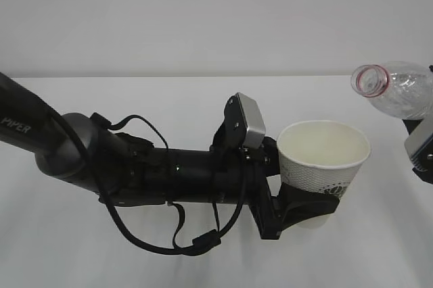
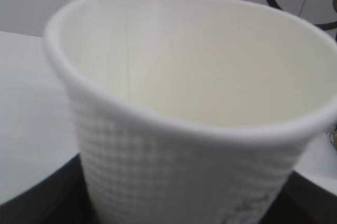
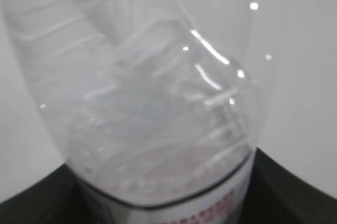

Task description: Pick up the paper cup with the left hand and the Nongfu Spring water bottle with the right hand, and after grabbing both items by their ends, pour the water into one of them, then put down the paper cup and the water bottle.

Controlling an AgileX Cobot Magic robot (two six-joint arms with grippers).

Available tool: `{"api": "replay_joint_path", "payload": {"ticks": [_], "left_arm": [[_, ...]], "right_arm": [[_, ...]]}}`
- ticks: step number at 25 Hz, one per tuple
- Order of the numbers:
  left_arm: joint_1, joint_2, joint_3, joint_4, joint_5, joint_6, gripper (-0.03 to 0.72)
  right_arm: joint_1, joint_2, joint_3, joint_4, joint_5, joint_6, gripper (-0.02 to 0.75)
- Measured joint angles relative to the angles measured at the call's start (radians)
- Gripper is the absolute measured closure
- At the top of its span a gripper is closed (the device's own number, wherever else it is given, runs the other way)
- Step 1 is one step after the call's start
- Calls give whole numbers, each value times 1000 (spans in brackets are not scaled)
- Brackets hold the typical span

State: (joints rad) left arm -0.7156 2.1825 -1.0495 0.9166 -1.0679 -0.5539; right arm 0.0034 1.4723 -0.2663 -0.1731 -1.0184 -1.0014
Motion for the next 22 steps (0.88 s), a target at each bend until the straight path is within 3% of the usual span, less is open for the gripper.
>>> {"api": "replay_joint_path", "payload": {"ticks": [22], "left_arm": [[0, 0, 0, 0, -5, 0, 148]], "right_arm": [[0, 0, 0, 26, -14, -146, 237]]}}
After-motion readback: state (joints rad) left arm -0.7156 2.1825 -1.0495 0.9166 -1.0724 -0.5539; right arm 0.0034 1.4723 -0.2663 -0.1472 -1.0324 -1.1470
